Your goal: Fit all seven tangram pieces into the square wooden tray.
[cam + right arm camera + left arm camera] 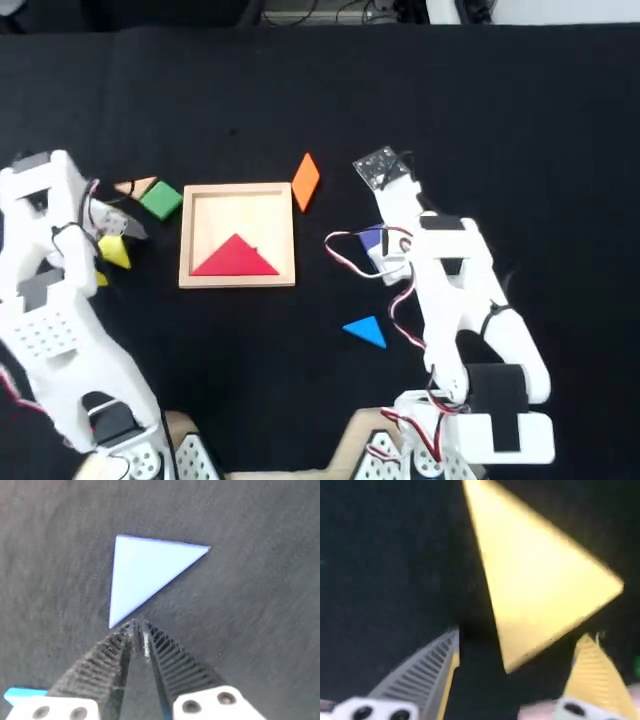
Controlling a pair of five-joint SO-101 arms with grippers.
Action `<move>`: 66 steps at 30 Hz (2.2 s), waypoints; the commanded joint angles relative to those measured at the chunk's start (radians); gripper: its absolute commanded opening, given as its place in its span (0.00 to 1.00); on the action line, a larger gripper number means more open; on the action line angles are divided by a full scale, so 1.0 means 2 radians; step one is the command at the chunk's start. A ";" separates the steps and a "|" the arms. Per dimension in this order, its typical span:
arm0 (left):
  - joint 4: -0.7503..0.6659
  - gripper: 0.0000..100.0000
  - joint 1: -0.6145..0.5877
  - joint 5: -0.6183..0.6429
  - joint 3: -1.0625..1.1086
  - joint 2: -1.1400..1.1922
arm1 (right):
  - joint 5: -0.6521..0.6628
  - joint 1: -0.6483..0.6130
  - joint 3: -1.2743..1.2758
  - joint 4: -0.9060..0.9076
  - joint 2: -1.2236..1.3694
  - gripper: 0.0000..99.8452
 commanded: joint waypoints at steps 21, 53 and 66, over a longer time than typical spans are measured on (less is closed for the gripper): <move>0.136 0.35 -0.059 -0.074 -0.198 -0.002 | 0.004 -0.025 0.009 -0.018 0.000 0.01; -0.087 0.35 -0.021 -0.054 -0.036 -0.007 | 0.004 -0.025 0.013 -0.018 0.000 0.01; -0.090 0.35 -0.037 -0.067 -0.049 -0.001 | 0.004 -0.025 0.013 -0.018 0.000 0.01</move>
